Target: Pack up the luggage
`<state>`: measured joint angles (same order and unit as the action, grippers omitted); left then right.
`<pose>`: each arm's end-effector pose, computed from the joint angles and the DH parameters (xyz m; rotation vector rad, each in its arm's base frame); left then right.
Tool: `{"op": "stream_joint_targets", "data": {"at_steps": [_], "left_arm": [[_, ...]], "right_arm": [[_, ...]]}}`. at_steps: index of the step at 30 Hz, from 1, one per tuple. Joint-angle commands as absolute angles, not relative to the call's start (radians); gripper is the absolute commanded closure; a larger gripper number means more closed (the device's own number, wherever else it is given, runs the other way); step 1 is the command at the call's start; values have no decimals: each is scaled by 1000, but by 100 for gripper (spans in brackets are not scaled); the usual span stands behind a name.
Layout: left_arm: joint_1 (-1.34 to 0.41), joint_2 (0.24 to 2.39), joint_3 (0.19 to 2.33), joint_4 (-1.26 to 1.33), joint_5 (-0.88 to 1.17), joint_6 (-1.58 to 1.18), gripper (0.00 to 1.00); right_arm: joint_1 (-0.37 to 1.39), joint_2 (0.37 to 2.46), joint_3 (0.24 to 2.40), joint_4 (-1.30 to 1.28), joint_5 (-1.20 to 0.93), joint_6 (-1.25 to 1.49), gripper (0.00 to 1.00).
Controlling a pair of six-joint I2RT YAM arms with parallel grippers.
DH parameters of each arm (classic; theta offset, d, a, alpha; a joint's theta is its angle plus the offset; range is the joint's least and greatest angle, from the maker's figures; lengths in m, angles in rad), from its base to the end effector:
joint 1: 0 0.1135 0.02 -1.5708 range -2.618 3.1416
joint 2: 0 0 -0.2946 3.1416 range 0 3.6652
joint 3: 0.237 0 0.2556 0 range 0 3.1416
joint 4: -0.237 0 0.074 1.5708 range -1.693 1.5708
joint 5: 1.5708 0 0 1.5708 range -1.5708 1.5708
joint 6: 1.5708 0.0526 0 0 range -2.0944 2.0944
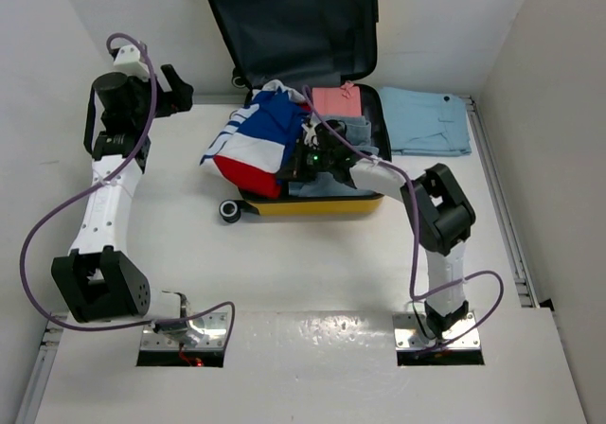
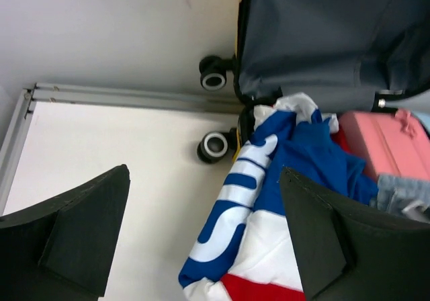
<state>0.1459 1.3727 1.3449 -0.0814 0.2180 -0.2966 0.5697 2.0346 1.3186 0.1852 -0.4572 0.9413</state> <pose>0.3347 0.0377 0.4418 -0.2076 1.6732 -0.2963 0.3943 0.2801 0.1978 0.1260 2.3582 1.3154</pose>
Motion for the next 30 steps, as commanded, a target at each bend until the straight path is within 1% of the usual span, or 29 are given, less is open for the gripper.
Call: {"op": "stream_joint_targets", "data": {"at_steps": [1,4,5,6,7,8,10,11,13,15,18,21,22,25,27,28,30], "left_arm": [[155,1376,1368,-145,302,-194,9],[127,1376,1358,-216,351,-96,13],[112,1367,1329,-216,365,-77,16],[103,1367,1313,-216,365,-55,16],[80,1358,1289,-227,376,-46,17],[69,1358,1289,-242,391,-37,19],[34,1370,1279,-253,419,-26,21],[20,1370,1267,-253,434,-17,21],[-9,1391,1267,-262,434,-17,24],[-55,1419,1267,-274,445,-8,28],[-112,1466,1278,-287,420,11,32],[-176,1508,1314,-305,382,44,33],[-196,1529,1334,-351,361,66,33],[-276,1632,1417,-431,253,130,35],[-301,1687,1453,-498,206,141,41],[-322,1748,1494,-523,178,152,45],[-343,1808,1546,-578,158,152,47]], "right_arm": [[531,1912,1374,54,-479,806,100],[514,1870,1469,-93,-466,701,100],[514,1870,1520,-218,-436,668,100],[511,1870,1538,-253,-411,593,100],[506,1882,1601,-285,-400,569,100],[497,1888,1624,-395,-370,514,100],[491,1936,1685,-449,-324,494,100],[482,1953,1725,-536,-308,476,100],[471,1989,1753,-572,-260,453,100],[459,1990,1737,-574,-233,419,100],[427,2016,1743,-620,-184,370,100],[416,2010,1720,-617,-161,362,100],[419,2011,1717,-615,-155,347,100],[420,2011,1706,-612,-127,337,100],[416,2014,1706,-604,-100,324,100],[414,2014,1703,-589,-94,324,100],[408,2011,1694,-575,-89,322,100]]}}
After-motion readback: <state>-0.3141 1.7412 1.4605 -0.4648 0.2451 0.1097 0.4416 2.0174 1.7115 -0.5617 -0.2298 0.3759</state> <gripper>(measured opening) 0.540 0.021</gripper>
